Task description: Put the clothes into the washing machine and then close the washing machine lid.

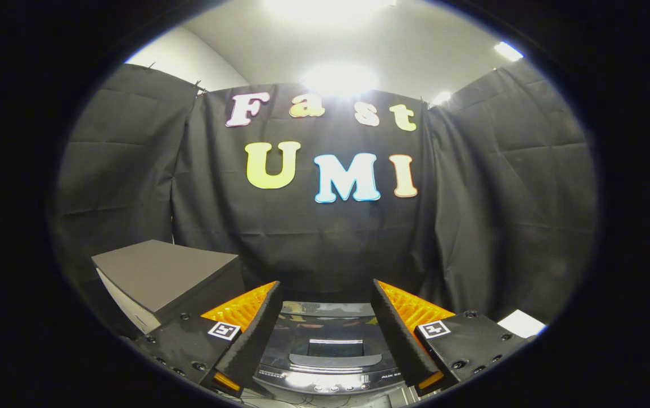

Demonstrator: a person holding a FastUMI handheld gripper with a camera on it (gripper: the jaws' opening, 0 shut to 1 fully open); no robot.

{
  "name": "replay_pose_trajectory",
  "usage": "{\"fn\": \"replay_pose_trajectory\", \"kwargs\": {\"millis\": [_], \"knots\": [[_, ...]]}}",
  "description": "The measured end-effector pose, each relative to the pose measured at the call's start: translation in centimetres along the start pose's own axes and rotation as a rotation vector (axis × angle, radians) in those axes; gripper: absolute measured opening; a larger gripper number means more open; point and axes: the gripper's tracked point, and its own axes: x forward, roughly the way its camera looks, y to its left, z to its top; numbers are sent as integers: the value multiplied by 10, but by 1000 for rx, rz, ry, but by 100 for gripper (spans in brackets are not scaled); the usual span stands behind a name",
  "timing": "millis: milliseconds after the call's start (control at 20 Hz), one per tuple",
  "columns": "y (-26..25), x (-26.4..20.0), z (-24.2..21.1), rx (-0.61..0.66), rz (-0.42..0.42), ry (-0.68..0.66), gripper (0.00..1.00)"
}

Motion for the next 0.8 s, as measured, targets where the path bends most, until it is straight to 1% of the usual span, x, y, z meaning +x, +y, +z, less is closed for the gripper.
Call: {"fn": "replay_pose_trajectory", "kwargs": {"millis": [150,400,800], "knots": [[2,-15,7,-11,-9,-23,98],[9,-36,7,6,-10,-43,98],[11,-51,6,35,-28,-60,98]]}}
